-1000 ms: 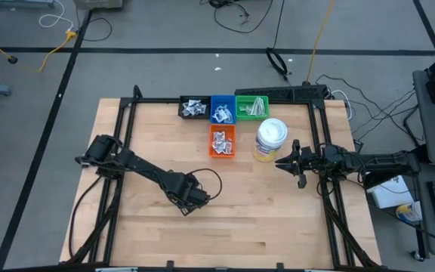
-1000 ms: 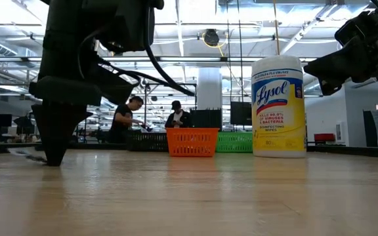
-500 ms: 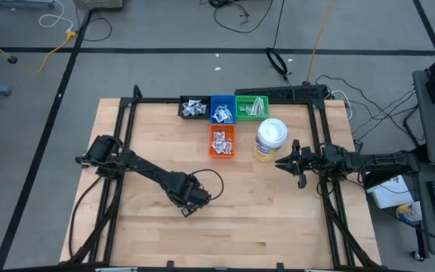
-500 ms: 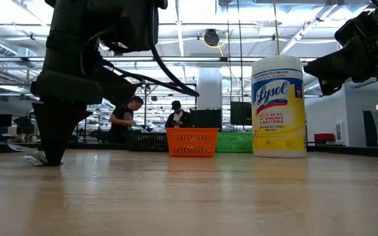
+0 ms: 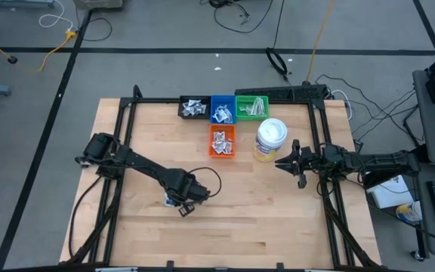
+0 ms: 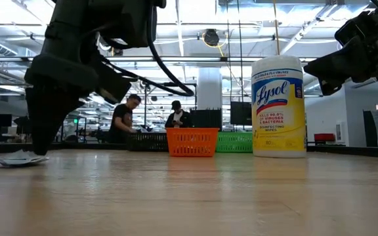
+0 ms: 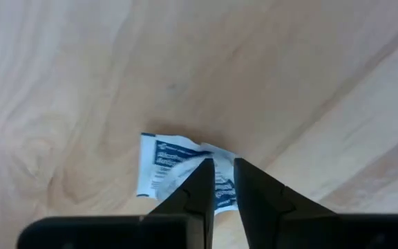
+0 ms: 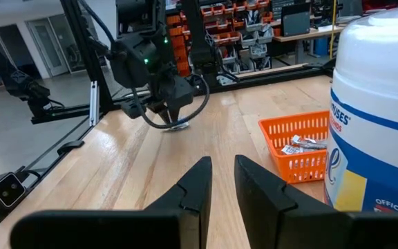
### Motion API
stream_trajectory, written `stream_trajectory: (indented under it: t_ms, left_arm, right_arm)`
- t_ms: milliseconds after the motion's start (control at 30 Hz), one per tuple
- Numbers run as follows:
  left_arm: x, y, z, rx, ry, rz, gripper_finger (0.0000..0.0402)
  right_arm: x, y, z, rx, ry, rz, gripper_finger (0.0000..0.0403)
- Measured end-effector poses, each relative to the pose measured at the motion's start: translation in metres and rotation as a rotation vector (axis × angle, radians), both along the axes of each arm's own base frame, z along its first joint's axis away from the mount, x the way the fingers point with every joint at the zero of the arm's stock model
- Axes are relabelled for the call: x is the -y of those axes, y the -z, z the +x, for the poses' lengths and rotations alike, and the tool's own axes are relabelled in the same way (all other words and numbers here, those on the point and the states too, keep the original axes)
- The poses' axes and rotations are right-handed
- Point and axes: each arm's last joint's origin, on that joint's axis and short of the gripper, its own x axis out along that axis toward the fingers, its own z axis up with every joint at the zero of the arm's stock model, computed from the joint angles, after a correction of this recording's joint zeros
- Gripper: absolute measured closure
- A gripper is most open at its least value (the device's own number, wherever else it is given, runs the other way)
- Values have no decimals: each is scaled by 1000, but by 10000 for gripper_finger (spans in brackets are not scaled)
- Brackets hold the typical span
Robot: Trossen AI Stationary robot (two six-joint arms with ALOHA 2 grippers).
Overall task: Pick & Place First Aid Supplies
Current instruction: Put the blue alcohol pad into the blue bin
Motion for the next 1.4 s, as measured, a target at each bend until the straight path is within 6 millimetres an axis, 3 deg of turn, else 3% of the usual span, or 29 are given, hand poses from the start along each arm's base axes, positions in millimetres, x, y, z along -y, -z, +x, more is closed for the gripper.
stream_trajectory:
  t_ms: [333, 567, 700, 1033, 1400]
  left_arm:
    - [-2, -1, 0, -6, 4, -22, 370]
    - [2, -2, -1, -26, -91, -31, 370]
    - [6, -2, -2, -28, -92, -29, 351]
    - [9, -2, -3, -32, -99, -35, 258]
    - [16, 16, -17, -38, -101, -21, 288]
  right_arm:
    - [0, 0, 0, 0, 0, 0, 344]
    - [0, 0, 0, 0, 0, 0, 344]
    - [0, 0, 0, 0, 0, 0, 344]
    - [0, 0, 0, 0, 0, 0, 344]
    - [0, 0, 0, 0, 0, 0, 344]
